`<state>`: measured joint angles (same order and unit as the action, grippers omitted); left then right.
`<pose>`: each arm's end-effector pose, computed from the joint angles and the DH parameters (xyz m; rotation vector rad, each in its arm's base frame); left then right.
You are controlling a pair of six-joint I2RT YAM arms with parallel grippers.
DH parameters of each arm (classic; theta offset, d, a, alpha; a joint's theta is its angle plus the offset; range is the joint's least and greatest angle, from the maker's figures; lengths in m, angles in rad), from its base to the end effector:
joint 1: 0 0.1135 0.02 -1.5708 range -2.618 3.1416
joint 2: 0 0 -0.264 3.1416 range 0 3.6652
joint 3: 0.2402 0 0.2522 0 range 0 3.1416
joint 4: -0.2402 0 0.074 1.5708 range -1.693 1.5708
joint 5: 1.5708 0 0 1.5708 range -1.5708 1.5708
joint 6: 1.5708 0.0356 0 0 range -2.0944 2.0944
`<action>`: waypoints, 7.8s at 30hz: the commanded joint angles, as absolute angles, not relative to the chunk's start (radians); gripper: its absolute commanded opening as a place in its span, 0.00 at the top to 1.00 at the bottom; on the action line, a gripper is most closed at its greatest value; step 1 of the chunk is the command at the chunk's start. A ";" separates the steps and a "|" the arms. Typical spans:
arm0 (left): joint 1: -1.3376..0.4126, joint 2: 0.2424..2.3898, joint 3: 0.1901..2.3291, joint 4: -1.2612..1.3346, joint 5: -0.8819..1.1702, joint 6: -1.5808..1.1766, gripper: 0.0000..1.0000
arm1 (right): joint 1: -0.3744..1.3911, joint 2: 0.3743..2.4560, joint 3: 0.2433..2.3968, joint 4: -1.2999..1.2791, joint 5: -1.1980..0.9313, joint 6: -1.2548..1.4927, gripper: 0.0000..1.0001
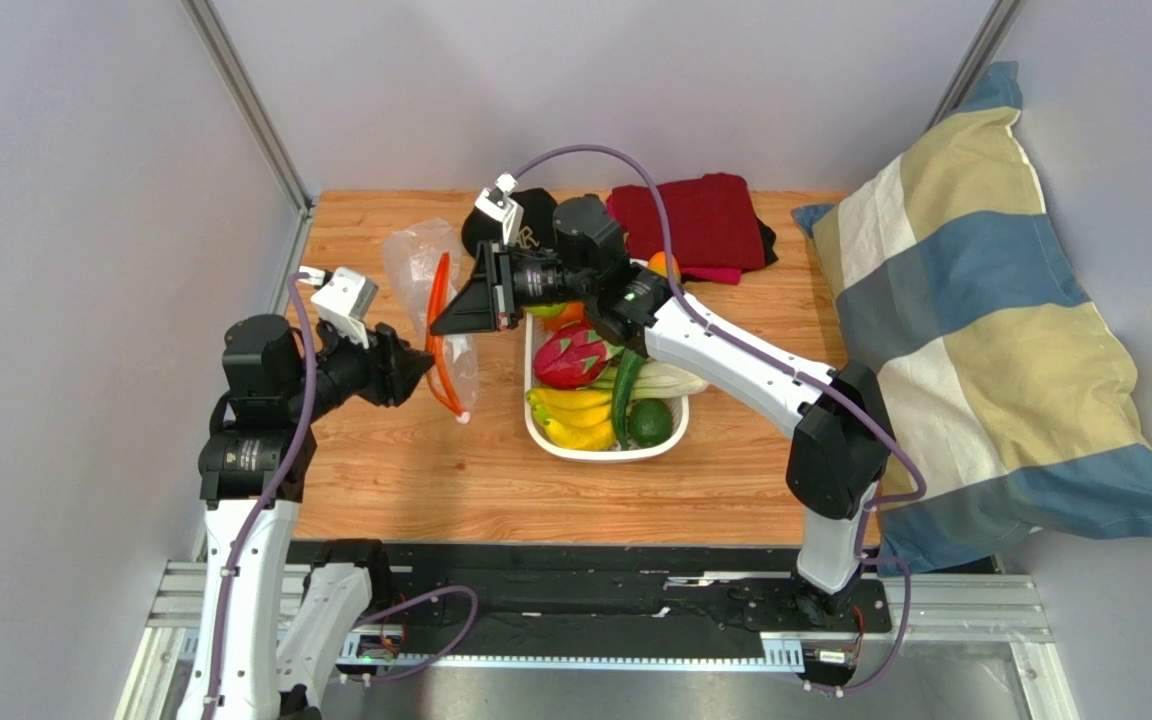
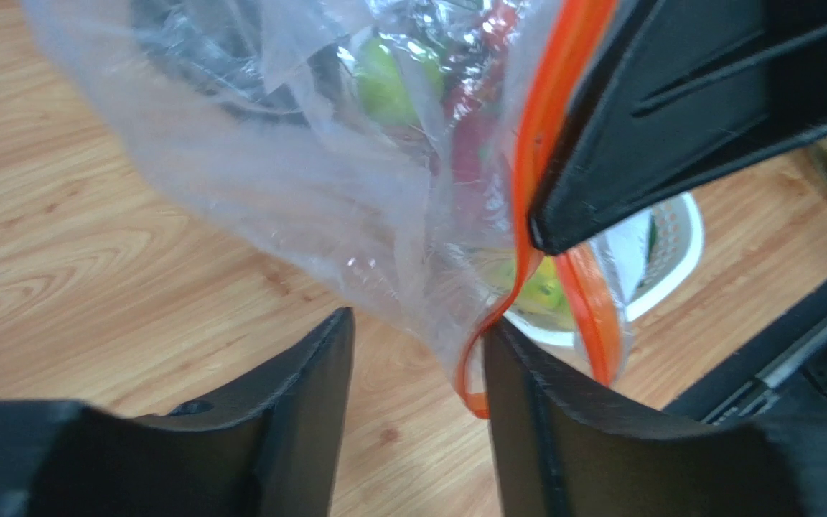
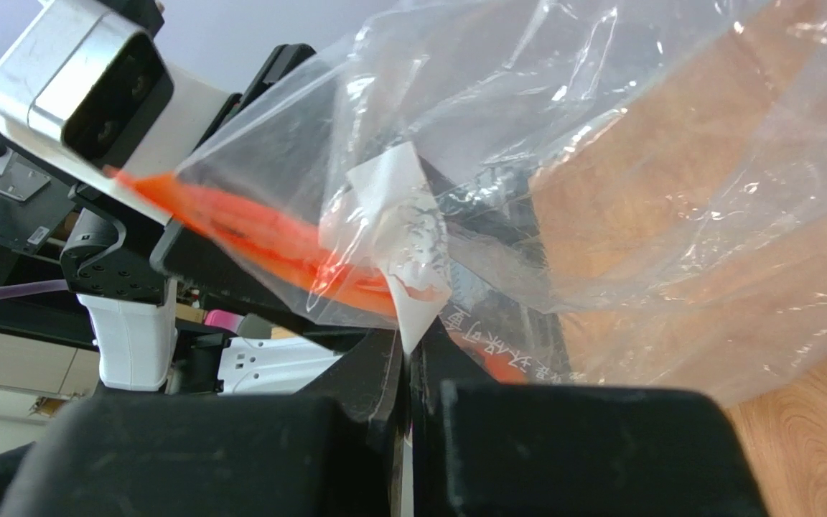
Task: Place the food in the zip-top bag and seal the zipper
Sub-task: Pick up the zipper food storage bag at the center of the board, then pick up the fake fruit from the bin, then place the fake fruit in the zipper food storage bag.
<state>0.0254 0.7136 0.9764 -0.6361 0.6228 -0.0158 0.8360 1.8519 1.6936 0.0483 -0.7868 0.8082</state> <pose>0.1377 -0.0173 0.3703 0.3723 1.8790 -0.5961 0.2784 0.3457 0.3769 -0.7375 1.9026 1.7953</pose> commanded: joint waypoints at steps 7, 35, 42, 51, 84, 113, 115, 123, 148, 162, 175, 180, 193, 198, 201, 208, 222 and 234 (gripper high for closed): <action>0.021 0.690 1.026 -0.684 0.470 -0.051 1.00 | 0.835 1.864 1.661 0.008 -0.811 0.733 0.96; 0.038 1.089 1.131 -0.982 0.212 -0.370 1.00 | 0.710 1.649 1.615 -0.699 -0.601 -0.196 0.00; 0.034 1.097 1.034 -0.855 0.337 -0.445 1.00 | 0.712 1.611 1.536 -0.753 -0.447 -0.247 0.00; 0.023 1.080 0.970 -0.733 0.403 -0.437 1.00 | 0.710 1.738 1.655 -0.816 -0.301 -0.728 0.00; 0.020 1.025 0.930 -0.699 0.446 -0.413 1.00 | 0.686 2.028 1.746 -0.919 -0.353 -1.078 0.35; 0.020 1.023 0.910 -0.695 0.422 -0.408 1.00 | 0.632 1.852 1.931 -0.927 -0.574 -0.743 0.58; 0.018 1.026 0.908 -0.692 0.423 -0.408 1.00 | 0.629 1.847 1.950 -0.922 -0.597 -0.698 0.58; 0.020 1.040 0.910 -0.686 0.431 -0.410 1.00 | 0.626 1.790 1.947 -0.830 -0.745 -0.477 0.58; 0.020 1.066 0.879 -0.575 0.587 -0.512 1.00 | 0.761 2.002 1.775 0.052 -1.037 0.853 0.66; 0.026 0.914 0.824 -0.367 0.842 -0.667 1.00 | 0.692 1.968 1.631 -0.285 -0.941 0.559 0.69; 0.012 0.991 0.821 -0.390 1.038 -0.537 1.00 | 0.773 1.961 1.865 -0.683 -0.807 0.016 0.73; 0.014 1.054 0.813 -0.309 1.224 -0.527 1.00 | 0.804 1.875 1.758 -0.608 -0.804 -0.162 0.70; 0.005 0.996 0.802 -0.284 1.408 -0.514 1.00 | 0.798 1.799 1.673 -0.291 -0.768 0.136 0.70; 0.005 0.969 0.807 -0.327 1.428 -0.466 1.00 | 0.776 1.877 1.704 -0.130 -0.936 0.538 0.71; 0.005 0.960 0.808 -0.333 1.442 -0.448 1.00 | 0.767 1.893 1.658 0.092 -0.968 0.851 0.71; 0.005 0.946 0.821 -0.310 1.450 -0.466 1.00 | 0.765 1.908 1.606 0.147 -0.879 1.109 0.63; 0.003 0.969 0.798 -0.212 1.144 -0.809 1.00 | 0.775 1.874 1.649 -0.156 -0.743 1.152 0.50; 0.028 0.954 0.607 0.379 1.147 -1.218 1.00 | 0.787 1.842 1.690 -0.416 -0.608 0.772 0.13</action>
